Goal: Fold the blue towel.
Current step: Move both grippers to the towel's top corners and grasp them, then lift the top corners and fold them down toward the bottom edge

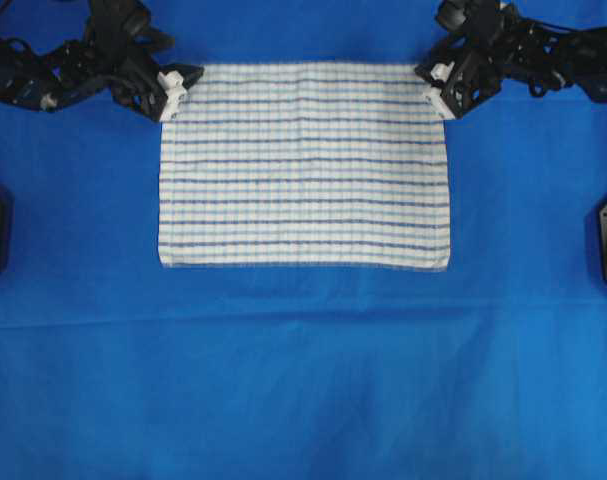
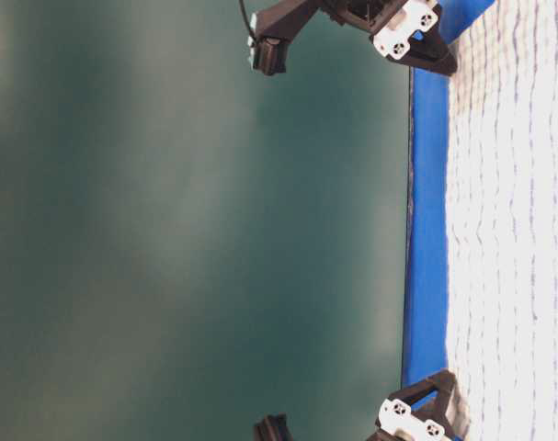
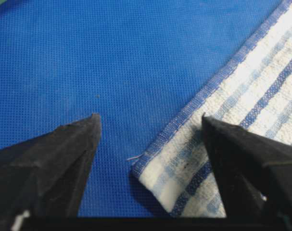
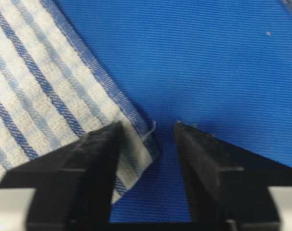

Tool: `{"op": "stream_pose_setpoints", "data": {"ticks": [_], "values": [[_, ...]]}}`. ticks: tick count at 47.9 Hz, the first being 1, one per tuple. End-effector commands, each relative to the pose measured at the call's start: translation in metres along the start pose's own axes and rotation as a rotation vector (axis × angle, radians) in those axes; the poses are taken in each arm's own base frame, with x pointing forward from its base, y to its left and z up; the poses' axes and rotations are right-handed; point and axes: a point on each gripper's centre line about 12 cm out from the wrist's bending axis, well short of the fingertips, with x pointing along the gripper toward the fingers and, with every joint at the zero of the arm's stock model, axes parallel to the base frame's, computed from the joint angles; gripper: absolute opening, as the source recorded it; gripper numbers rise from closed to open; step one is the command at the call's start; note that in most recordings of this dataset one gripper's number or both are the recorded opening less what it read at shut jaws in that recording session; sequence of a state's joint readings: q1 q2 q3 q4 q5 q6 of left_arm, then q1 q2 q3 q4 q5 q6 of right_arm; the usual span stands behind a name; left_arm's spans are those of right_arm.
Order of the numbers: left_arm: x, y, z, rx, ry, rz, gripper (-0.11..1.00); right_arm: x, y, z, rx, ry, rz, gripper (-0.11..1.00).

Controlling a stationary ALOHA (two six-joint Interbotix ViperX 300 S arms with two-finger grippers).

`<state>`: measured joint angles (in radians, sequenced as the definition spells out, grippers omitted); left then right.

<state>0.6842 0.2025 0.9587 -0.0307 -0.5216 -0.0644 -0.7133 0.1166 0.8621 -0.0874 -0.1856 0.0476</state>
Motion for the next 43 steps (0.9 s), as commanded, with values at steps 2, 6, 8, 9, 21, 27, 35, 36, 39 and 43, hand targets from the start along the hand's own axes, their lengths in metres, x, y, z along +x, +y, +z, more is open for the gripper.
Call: {"op": "stream_pose_setpoints", "data": {"ticks": [2,6,8,9,21,27,35,36,39,43], "values": [[-0.001,-0.001,-0.001,0.003,0.008,-0.004,0.63,-0.002,-0.002,0.010,-0.006,-0.034,-0.003,0.39],[-0.002,-0.004,-0.004,0.024,0.027,-0.011,0.39,-0.002,-0.001,0.009,-0.010,-0.032,-0.001,0.16],[-0.002,-0.006,-0.005,0.038,0.035,-0.016,0.28,-0.002,-0.001,0.009,-0.011,-0.032,0.000,0.07],[-0.002,-0.007,-0.005,0.046,0.038,-0.018,0.23,-0.002,0.000,0.010,-0.013,-0.032,0.001,0.05],[-0.002,-0.011,-0.003,0.084,0.054,-0.028,0.01,-0.002,0.001,0.010,-0.012,-0.034,0.003,0.05],[-0.006,-0.011,0.009,0.083,0.024,-0.026,0.01,-0.005,0.001,0.015,-0.007,-0.049,0.003,0.05],[-0.018,-0.009,0.038,0.101,-0.032,-0.020,0.01,-0.018,0.001,0.030,-0.007,-0.104,0.001,0.05],[-0.019,-0.009,0.042,0.108,-0.039,-0.019,0.01,-0.020,0.000,0.033,-0.004,-0.115,0.000,0.05],[-0.026,-0.010,0.052,0.129,-0.058,-0.020,0.01,-0.027,0.000,0.037,-0.004,-0.133,-0.001,0.05],[-0.032,-0.011,0.060,0.142,-0.070,-0.021,0.01,-0.034,0.000,0.041,-0.004,-0.153,-0.002,0.05]]}}
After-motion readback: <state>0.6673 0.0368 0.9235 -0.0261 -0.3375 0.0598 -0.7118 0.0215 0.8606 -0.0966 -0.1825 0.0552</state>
